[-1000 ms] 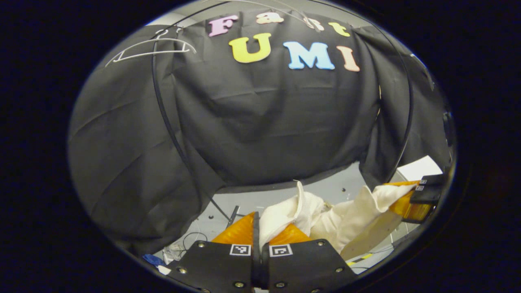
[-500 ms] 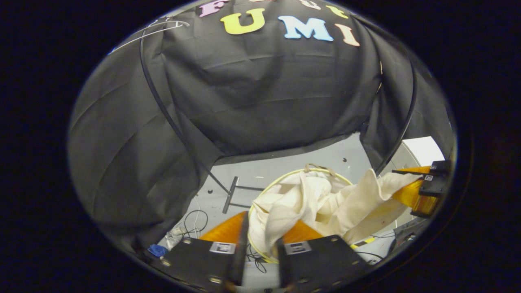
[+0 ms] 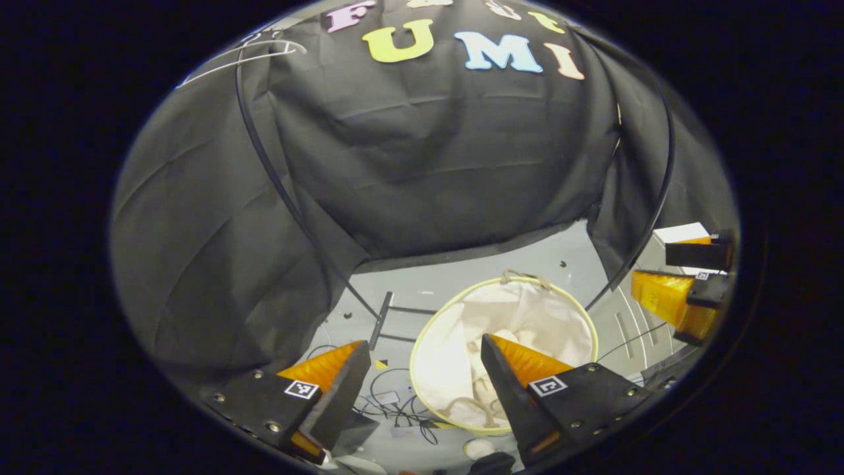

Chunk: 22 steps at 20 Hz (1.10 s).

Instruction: Grasp the clothes on the hanger with both hands and then place them into the laundry hamper below.

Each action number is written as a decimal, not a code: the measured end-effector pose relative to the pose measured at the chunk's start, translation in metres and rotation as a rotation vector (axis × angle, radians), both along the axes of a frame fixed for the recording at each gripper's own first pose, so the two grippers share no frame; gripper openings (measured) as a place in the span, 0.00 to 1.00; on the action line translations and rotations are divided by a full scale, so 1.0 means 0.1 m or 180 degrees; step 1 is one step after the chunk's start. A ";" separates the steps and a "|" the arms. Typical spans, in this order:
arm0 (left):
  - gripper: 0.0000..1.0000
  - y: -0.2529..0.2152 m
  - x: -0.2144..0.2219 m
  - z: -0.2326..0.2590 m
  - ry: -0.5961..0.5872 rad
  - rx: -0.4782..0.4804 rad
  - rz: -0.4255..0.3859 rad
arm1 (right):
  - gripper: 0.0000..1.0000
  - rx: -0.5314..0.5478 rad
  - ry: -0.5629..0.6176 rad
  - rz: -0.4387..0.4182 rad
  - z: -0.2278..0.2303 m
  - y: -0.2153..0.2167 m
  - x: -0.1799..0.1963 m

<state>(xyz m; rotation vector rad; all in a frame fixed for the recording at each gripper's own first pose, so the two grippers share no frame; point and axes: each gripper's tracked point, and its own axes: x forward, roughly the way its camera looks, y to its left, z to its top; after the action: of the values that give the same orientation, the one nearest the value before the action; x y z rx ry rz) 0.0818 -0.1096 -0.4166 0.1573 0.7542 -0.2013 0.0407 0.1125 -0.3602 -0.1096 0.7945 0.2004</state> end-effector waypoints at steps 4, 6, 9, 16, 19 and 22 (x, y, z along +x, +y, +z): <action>0.99 0.09 0.18 0.81 -0.0556 -0.0121 -0.0036 | 1.00 0.0059 -0.0456 -0.0027 0.67 -0.03 0.08; 0.99 0.18 0.26 1.19 -0.0795 -0.0192 0.0002 | 1.00 0.0075 -0.0698 -0.0047 1.04 -0.08 0.12; 1.00 0.25 0.30 1.77 -0.1138 -0.0335 0.0107 | 1.00 0.0134 -0.1050 -0.0149 1.61 -0.17 0.12; 1.00 0.61 0.23 3.13 -0.1767 -0.0508 0.0204 | 1.00 0.0280 -0.1711 -0.0351 2.68 -0.40 -0.07; 1.00 0.74 0.09 3.61 -0.1999 -0.0508 0.0248 | 0.97 0.0236 -0.1978 -0.0393 3.03 -0.55 -0.22; 1.00 0.84 -0.09 3.97 -0.2194 -0.0432 0.0228 | 0.97 0.0187 -0.2213 -0.0475 3.34 -0.80 -0.30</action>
<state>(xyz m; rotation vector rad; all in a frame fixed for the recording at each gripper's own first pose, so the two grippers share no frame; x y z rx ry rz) 0.0728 -0.0252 -0.0201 0.0618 0.0593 -0.1165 0.0104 0.0325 -0.0260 -0.0569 0.1023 0.0346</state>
